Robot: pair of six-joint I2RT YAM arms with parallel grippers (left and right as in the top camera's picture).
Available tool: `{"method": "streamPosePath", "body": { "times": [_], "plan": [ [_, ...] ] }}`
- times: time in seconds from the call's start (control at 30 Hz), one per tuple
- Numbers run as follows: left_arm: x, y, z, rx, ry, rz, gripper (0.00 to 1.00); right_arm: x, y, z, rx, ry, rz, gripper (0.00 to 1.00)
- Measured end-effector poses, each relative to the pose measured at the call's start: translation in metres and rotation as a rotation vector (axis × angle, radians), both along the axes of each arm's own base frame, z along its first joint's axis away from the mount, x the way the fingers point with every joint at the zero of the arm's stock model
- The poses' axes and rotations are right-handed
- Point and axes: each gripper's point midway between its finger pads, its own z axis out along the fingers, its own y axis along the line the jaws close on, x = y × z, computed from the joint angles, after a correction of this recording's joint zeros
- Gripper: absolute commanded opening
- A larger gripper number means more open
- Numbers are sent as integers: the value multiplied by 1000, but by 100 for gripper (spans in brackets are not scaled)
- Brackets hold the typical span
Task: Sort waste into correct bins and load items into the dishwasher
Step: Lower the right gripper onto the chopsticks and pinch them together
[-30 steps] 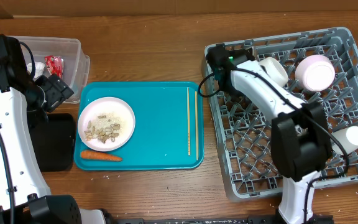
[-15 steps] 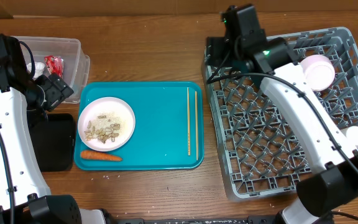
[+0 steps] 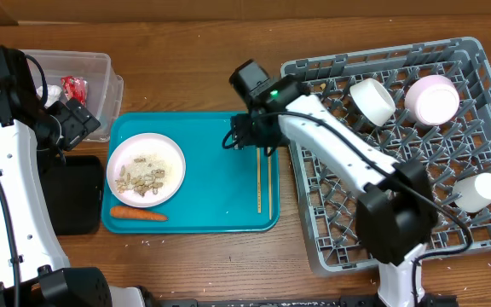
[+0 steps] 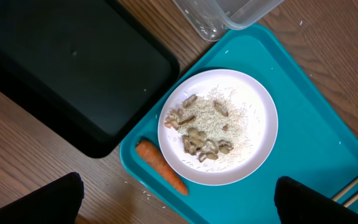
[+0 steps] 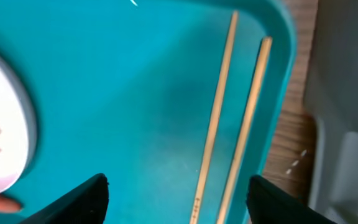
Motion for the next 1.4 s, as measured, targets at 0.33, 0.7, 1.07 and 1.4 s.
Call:
{"method": "streamPosePath", "body": {
  "times": [0.33,0.7,1.07,1.4],
  "plan": [
    [0,0,0,0,0,0,100,-8,3,-33,-30,78,-59,70],
    [1,0,0,1,-4,0,100,-29,-8,-75,-76,167,-76,65],
    [1,0,0,1,-4,0,100,-34,-10,-82,-74,185,-74,59],
    [1,0,0,2,-3,0,100,-31,-23,-71,-157,167,-81,60]
  ]
}}
